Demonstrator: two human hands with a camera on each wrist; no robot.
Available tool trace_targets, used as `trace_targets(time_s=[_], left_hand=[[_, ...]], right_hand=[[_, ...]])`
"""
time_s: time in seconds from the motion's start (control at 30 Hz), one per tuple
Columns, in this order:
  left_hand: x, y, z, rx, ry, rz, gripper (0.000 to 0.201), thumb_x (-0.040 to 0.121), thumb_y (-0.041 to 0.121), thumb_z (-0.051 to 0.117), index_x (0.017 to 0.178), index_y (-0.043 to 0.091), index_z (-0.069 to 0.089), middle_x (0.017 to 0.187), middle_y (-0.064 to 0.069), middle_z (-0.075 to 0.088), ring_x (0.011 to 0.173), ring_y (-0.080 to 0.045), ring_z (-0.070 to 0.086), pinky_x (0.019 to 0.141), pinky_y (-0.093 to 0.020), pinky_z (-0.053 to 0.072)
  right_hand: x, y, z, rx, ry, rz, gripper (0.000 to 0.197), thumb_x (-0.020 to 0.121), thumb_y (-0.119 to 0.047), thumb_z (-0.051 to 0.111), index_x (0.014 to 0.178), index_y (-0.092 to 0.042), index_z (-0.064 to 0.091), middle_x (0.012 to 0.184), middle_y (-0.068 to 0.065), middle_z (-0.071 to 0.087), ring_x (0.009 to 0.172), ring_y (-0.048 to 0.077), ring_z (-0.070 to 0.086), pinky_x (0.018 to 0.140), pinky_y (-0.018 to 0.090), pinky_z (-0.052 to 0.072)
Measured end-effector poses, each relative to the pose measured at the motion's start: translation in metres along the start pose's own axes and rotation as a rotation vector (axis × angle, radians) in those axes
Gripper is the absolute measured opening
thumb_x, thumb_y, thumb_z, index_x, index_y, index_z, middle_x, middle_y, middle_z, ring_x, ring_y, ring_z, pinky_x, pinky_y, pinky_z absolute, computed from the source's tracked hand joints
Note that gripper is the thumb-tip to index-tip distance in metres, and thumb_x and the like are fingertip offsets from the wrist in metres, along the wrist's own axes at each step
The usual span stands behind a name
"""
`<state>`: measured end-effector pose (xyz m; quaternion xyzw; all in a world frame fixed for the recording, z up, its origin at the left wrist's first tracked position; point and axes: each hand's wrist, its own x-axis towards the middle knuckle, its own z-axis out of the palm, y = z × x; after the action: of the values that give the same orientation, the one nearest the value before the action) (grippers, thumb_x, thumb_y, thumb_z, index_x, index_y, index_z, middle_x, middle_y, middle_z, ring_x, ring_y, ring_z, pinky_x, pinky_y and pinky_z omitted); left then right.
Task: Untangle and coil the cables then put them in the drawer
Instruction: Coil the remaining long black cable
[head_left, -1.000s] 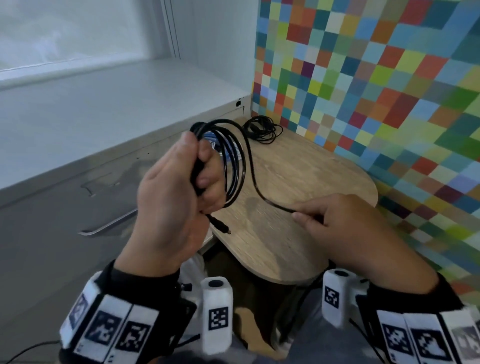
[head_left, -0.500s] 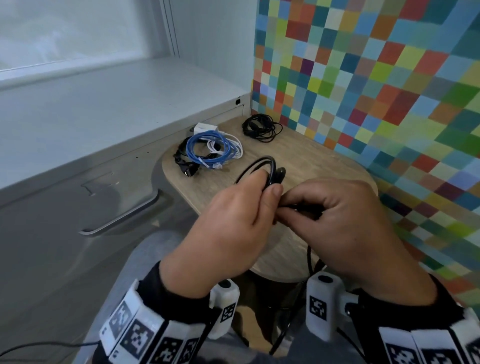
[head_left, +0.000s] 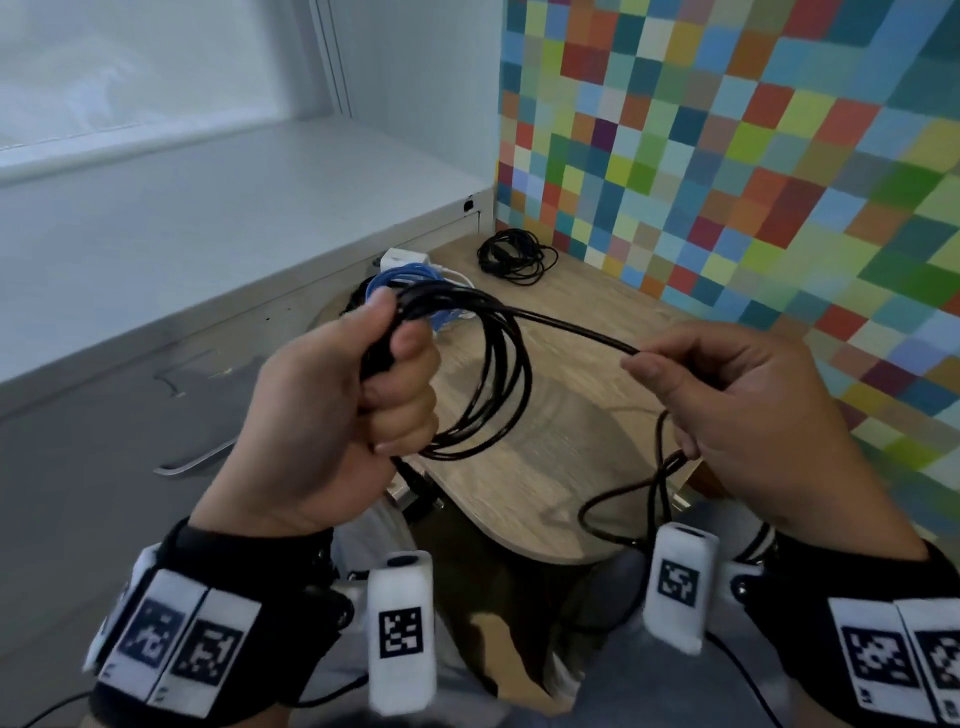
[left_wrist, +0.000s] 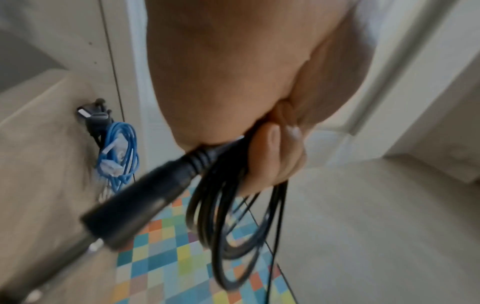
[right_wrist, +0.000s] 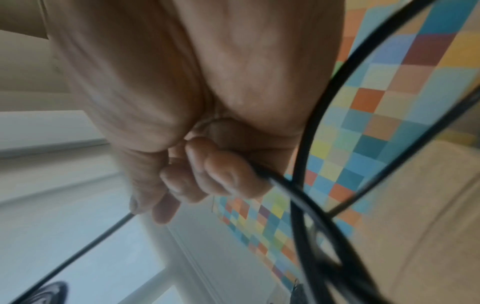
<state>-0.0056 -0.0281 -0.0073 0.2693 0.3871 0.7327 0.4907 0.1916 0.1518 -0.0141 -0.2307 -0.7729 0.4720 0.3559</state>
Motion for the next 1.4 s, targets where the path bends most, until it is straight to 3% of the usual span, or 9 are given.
trace_targets(time_s=[0.2, 0.33, 0.6, 0.7, 0.8, 0.9, 1.0, 1.2, 1.4], left_hand=[[0.004, -0.001, 0.010, -0.138, 0.153, 0.128, 0.038, 0.107, 0.039, 0.033, 0.077, 0.022, 0.049, 0.057, 0.010, 0.023, 0.044, -0.008, 0.008, 0.042, -0.021, 0.014], [0.006, -0.008, 0.018, -0.137, 0.134, 0.203, 0.034, 0.109, 0.034, 0.031, 0.084, 0.021, 0.049, 0.061, 0.008, 0.026, 0.043, -0.005, 0.021, 0.045, -0.022, 0.018], [0.009, -0.031, 0.031, 0.330, 0.153, 0.351, 0.026, 0.105, 0.029, 0.037, 0.086, 0.015, 0.050, 0.060, 0.005, 0.044, 0.047, -0.016, 0.045, 0.047, -0.024, 0.039], [0.012, -0.041, 0.037, 0.557, 0.137, 0.397, 0.024, 0.103, 0.029, 0.037, 0.088, 0.014, 0.050, 0.067, 0.001, 0.057, 0.068, -0.025, 0.068, 0.056, -0.033, 0.053], [0.013, -0.051, 0.036, 0.769, 0.140, 0.460, 0.026, 0.107, 0.030, 0.038, 0.095, 0.018, 0.057, 0.089, -0.001, 0.068, 0.094, -0.026, 0.072, 0.076, -0.047, 0.061], [0.012, -0.055, 0.037, 0.971, 0.159, 0.527, 0.028, 0.107, 0.035, 0.037, 0.100, 0.020, 0.060, 0.095, 0.003, 0.069, 0.096, -0.020, 0.069, 0.081, -0.045, 0.056], [0.012, -0.055, 0.039, 1.084, 0.133, 0.487, 0.031, 0.106, 0.032, 0.039, 0.099, 0.009, 0.058, 0.084, -0.002, 0.065, 0.079, -0.019, 0.063, 0.070, -0.041, 0.048], [0.012, -0.045, 0.039, 1.209, 0.072, 0.487, 0.021, 0.106, 0.035, 0.038, 0.088, 0.026, 0.041, 0.065, 0.002, 0.053, 0.055, -0.014, 0.052, 0.051, -0.040, 0.041], [0.011, -0.035, 0.034, 1.227, 0.058, 0.353, 0.027, 0.109, 0.032, 0.039, 0.082, 0.029, 0.040, 0.062, 0.006, 0.057, 0.057, -0.010, 0.054, 0.052, -0.024, 0.038]], right_hand=[[0.004, 0.017, -0.003, -0.383, -0.026, 0.120, 0.019, 0.099, -0.037, 0.062, 0.084, -0.036, 0.075, 0.075, -0.008, 0.071, 0.061, 0.004, 0.060, 0.055, 0.025, 0.044], [0.003, 0.019, 0.005, -0.576, -0.080, 0.139, 0.023, 0.102, -0.041, 0.053, 0.094, -0.034, 0.074, 0.064, -0.018, 0.065, 0.058, 0.003, 0.056, 0.052, 0.029, 0.038], [-0.004, -0.003, 0.029, -0.766, -0.159, 0.095, 0.024, 0.104, -0.037, 0.054, 0.110, -0.032, 0.076, 0.091, -0.011, 0.076, 0.083, 0.012, 0.067, 0.077, 0.038, 0.058], [-0.010, -0.015, 0.040, -0.840, -0.261, 0.033, 0.026, 0.103, -0.041, 0.053, 0.109, -0.033, 0.076, 0.086, -0.007, 0.073, 0.077, 0.011, 0.065, 0.071, 0.033, 0.055], [-0.014, -0.023, 0.053, -0.954, -0.359, -0.036, 0.031, 0.104, -0.048, 0.045, 0.104, -0.033, 0.073, 0.069, -0.007, 0.052, 0.062, 0.012, 0.046, 0.058, 0.032, 0.033], [-0.015, -0.024, 0.058, -0.887, -0.346, -0.148, 0.027, 0.098, -0.039, 0.052, 0.085, -0.029, 0.073, 0.056, -0.008, 0.041, 0.049, 0.009, 0.036, 0.048, 0.027, 0.022], [-0.017, -0.022, 0.060, -0.705, -0.191, -0.319, 0.024, 0.088, -0.025, 0.059, 0.067, -0.020, 0.070, 0.047, -0.004, 0.053, 0.036, 0.012, 0.042, 0.036, 0.023, 0.030], [-0.018, -0.018, 0.059, -0.378, -0.215, -0.274, 0.030, 0.083, -0.039, 0.055, 0.075, -0.021, 0.078, 0.061, -0.006, 0.070, 0.049, 0.012, 0.062, 0.045, 0.036, 0.050], [-0.021, -0.030, 0.045, -0.304, -0.329, -0.133, 0.015, 0.078, -0.030, 0.078, 0.090, -0.034, 0.069, 0.069, -0.012, 0.071, 0.057, 0.009, 0.065, 0.049, 0.027, 0.050]])
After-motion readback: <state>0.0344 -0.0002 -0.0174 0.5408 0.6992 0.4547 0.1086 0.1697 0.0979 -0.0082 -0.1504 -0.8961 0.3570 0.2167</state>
